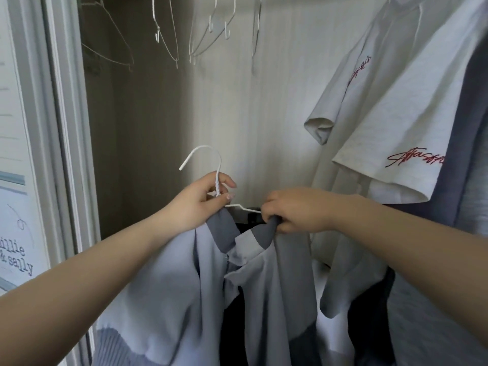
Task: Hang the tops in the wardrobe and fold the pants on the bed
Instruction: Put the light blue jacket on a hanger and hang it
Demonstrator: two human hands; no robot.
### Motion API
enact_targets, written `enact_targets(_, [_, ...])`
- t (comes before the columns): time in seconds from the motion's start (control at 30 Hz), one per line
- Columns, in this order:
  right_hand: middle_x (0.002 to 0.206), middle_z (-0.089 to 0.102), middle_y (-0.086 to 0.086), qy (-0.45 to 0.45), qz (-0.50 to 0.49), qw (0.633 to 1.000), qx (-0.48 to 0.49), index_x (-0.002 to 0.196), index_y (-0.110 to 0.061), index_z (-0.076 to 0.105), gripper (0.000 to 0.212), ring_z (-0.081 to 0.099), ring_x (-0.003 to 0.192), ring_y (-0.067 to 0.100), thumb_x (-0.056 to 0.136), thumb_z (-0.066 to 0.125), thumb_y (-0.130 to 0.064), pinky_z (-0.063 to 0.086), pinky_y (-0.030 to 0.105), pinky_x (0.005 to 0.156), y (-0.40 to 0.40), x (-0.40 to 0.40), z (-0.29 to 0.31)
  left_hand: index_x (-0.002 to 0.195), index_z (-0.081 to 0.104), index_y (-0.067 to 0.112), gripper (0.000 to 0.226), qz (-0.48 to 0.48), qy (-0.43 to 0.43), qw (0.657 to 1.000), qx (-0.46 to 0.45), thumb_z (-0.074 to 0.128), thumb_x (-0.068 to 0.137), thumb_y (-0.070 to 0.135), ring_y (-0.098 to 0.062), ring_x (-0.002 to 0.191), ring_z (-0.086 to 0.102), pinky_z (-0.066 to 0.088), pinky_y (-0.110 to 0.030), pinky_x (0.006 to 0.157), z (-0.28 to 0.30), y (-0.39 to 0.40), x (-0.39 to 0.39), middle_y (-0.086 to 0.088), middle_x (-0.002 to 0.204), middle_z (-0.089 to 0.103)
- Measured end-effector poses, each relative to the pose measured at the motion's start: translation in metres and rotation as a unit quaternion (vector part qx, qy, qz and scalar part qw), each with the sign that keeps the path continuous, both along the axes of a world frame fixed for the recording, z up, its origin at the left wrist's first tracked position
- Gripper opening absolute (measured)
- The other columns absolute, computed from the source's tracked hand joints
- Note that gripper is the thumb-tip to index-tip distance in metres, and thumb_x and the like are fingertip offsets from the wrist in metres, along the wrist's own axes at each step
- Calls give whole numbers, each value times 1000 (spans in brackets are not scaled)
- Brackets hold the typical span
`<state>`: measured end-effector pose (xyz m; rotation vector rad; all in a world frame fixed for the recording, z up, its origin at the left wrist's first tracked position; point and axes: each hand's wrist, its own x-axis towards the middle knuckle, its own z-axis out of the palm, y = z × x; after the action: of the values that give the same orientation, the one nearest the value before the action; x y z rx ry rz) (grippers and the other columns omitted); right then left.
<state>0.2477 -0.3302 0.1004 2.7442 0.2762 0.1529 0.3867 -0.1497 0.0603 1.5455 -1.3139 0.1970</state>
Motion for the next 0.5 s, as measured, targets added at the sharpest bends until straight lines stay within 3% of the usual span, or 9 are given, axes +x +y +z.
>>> enact_targets(0.1, [111, 55, 5, -9, -3, 1000, -19, 112, -18, 57, 25, 54, 99, 24, 88, 58, -23, 33, 29, 68, -3, 0, -8, 99, 62, 26, 21, -25, -18, 999, 20, 66, 88, 9, -4, 70, 54, 44, -14, 70, 8, 1, -4, 7, 78, 55])
enact_targets(0.17, [108, 58, 2, -40, 12, 999, -11, 108, -20, 58, 22, 55, 96, 22, 87, 58, -24, 29, 28, 67, -8, -3, -8, 101, 63, 27, 23, -34, -16, 998, 50, 71, 82, 17, -9, 72, 55, 45, -18, 71, 13, 5, -4, -2, 82, 55])
enact_targets(0.27, [99, 61, -1, -68, 13, 997, 39, 97, -20, 60, 12, 56, 90, 18, 86, 62, -25, 36, 30, 69, -19, -14, 4, 100, 64, 27, 29, -7, -33, 996, 78, 75, 77, 15, -6, 72, 52, 44, -19, 69, 14, 21, 8, -6, 79, 54])
enact_targets(0.33, [94, 60, -6, -72, 2, 995, 65, 93, -20, 61, 10, 55, 87, 15, 84, 65, -25, 41, 33, 73, -27, -21, 9, 87, 67, 8, 19, 1, -34, 995, 94, 73, 75, 23, -13, 67, 44, 37, -28, 63, 12, 35, 16, -6, 71, 48])
enact_targets(0.4, [88, 54, -14, -80, -2, 994, 74, 92, -23, 61, 10, 52, 82, 10, 84, 66, -27, 42, 32, 73, -30, -25, 10, 74, 59, -9, 45, 11, -38, 994, 102, 68, 74, 36, -17, 64, 38, 30, -33, 62, 10, 44, 24, -13, 66, 44])
enact_targets(0.5, [82, 54, -17, -83, -27, 993, 75, 87, -28, 60, 9, 51, 78, 8, 84, 64, -34, 44, 33, 71, -31, -27, 8, 66, 62, 12, 31, 79, -102, 990, 56, 62, 77, 41, -18, 63, 47, 37, -33, 63, 12, 46, 23, -13, 68, 54])
